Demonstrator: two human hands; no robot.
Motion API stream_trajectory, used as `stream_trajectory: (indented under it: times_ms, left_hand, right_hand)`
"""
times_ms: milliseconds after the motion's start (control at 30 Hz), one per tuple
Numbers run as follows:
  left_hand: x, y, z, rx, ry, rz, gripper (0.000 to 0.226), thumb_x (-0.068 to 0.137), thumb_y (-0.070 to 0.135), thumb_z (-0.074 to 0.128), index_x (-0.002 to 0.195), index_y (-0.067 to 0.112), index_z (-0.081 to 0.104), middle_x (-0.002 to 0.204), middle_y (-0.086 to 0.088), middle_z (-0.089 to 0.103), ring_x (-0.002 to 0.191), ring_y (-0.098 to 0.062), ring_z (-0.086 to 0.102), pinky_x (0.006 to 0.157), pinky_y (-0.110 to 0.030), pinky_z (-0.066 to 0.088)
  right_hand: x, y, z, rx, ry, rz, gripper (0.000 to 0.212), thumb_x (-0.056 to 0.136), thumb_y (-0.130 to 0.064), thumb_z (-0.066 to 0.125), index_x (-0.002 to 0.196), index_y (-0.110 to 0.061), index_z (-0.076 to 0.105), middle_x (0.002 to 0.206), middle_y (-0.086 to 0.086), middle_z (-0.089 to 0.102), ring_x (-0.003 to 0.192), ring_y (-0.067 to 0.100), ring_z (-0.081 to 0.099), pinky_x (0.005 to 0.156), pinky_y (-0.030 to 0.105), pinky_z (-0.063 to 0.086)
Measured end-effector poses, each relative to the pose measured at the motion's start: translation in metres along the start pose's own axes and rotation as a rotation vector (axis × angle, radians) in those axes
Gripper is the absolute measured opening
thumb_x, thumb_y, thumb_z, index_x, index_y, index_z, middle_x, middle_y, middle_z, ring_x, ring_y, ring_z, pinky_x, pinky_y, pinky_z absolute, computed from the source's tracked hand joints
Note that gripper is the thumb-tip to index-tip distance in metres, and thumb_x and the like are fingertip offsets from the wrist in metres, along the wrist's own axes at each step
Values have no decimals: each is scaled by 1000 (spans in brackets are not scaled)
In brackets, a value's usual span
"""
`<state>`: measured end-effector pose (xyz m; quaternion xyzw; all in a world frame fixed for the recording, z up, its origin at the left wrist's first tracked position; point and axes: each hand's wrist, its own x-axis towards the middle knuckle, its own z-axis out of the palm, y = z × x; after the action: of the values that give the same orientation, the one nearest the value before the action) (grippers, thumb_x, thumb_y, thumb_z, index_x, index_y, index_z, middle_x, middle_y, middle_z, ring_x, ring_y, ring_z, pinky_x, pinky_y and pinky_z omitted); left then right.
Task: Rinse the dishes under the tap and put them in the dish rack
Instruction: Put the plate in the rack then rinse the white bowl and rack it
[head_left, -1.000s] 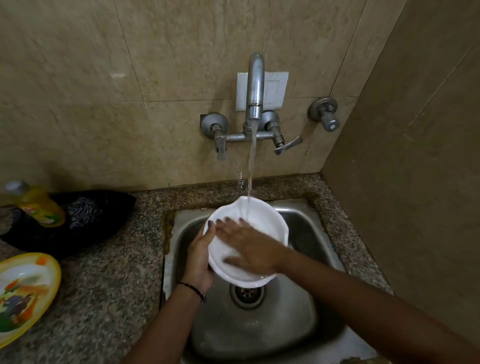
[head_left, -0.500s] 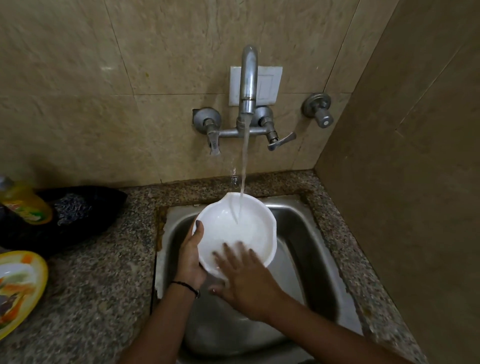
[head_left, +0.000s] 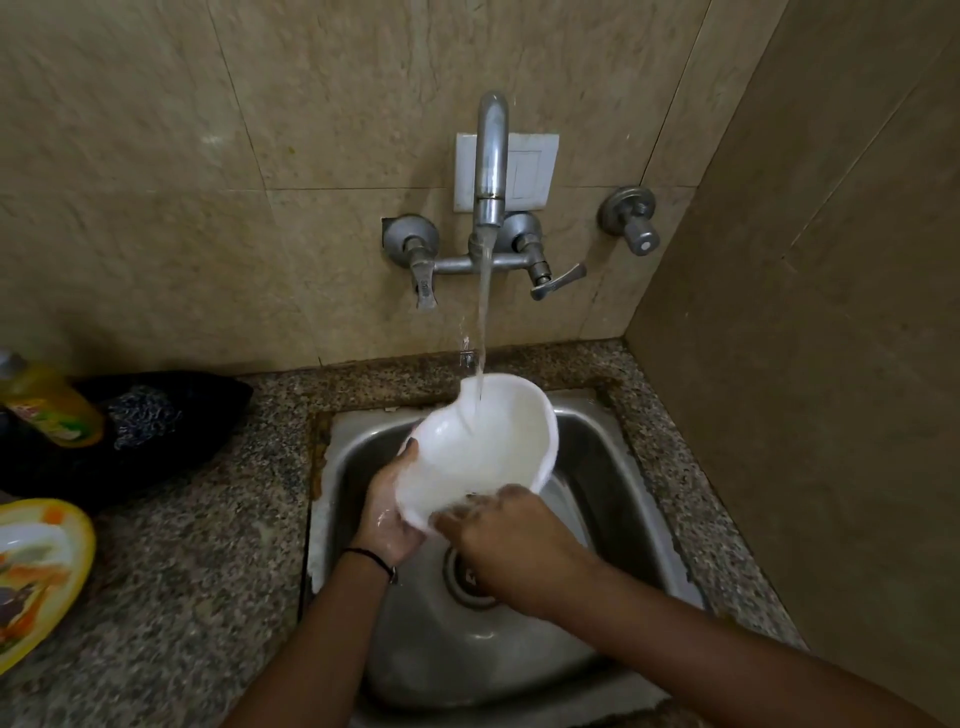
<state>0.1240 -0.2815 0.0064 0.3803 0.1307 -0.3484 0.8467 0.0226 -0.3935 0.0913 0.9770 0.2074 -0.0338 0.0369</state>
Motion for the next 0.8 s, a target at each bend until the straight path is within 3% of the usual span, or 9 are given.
stream_trajectory:
  times_ms: [133, 200, 267, 400, 500, 600, 667, 733, 800]
  left_hand:
    - [1, 8, 7, -86, -76, 56, 43, 96, 43, 43, 124, 16, 61, 118, -14, 64, 99, -29, 65, 83, -41, 56]
    - [1, 6, 9, -8, -57, 70, 48, 97, 51, 39, 127, 19, 59, 122, -14, 66, 110, -32, 62, 95, -49, 50]
    - [-1, 4, 10, 107, -22, 74, 53, 94, 57, 38, 129, 22, 58, 119, -10, 69, 113, -30, 61, 99, -53, 46]
    - [-4, 11, 19, 268, -47, 150, 52, 96, 56, 28, 122, 27, 62, 118, -3, 70, 110, -19, 66, 95, -45, 49]
    - [-4, 19, 32, 299, -49, 214, 58, 90, 58, 36, 131, 22, 57, 126, -4, 66, 114, -18, 64, 92, -40, 50]
    - [-1, 25, 38, 302, -19, 271, 61, 86, 57, 45, 133, 19, 55, 124, -4, 67, 114, -21, 64, 97, -48, 49]
    - [-1, 26, 38, 293, 8, 290, 61, 86, 56, 46, 132, 17, 56, 121, -3, 69, 113, -21, 65, 100, -51, 47]
    - [-1, 25, 37, 285, 22, 295, 60, 87, 55, 45, 133, 18, 55, 121, -2, 69, 113, -20, 65, 102, -51, 46]
    - [-1, 24, 34, 279, 16, 287, 60, 87, 56, 44, 134, 19, 54, 122, -2, 68, 112, -19, 65, 100, -49, 48]
  right_hand:
    - [8, 35, -46, 803, 161, 301, 37, 91, -26, 60, 127, -33, 57, 129, -15, 57, 105, 5, 58, 90, 18, 46]
    - [7, 58, -49, 1294, 189, 448, 37, 87, -18, 66, 124, -22, 61, 123, -2, 65, 104, 15, 63, 93, 29, 51]
    - [6, 78, -38, 1588, 260, 565, 30, 87, -15, 65, 117, -17, 66, 111, 8, 70, 99, 27, 66, 92, 45, 52]
    - [20, 107, -25, 1571, 435, 743, 21, 89, -15, 62, 109, -17, 68, 106, 7, 71, 98, 27, 65, 87, 39, 52]
    - [37, 126, -30, 1611, 594, 838, 14, 92, -22, 59, 104, -19, 64, 112, 7, 68, 101, 21, 64, 91, 37, 50]
    - [61, 146, -43, 1605, 719, 859, 33, 92, -33, 57, 118, -13, 58, 118, 2, 63, 108, 18, 59, 96, 40, 47]
    - [79, 157, -54, 1586, 786, 884, 31, 92, -31, 57, 111, -7, 61, 98, 0, 66, 97, 17, 61, 92, 40, 48]
    - [97, 165, -58, 1626, 856, 980, 14, 92, -22, 58, 89, -8, 62, 81, 1, 65, 83, 19, 63, 86, 43, 52]
    - [108, 166, -55, 1492, 922, 1064, 10, 91, -15, 58, 84, -8, 59, 81, 6, 64, 82, 24, 65, 79, 40, 53]
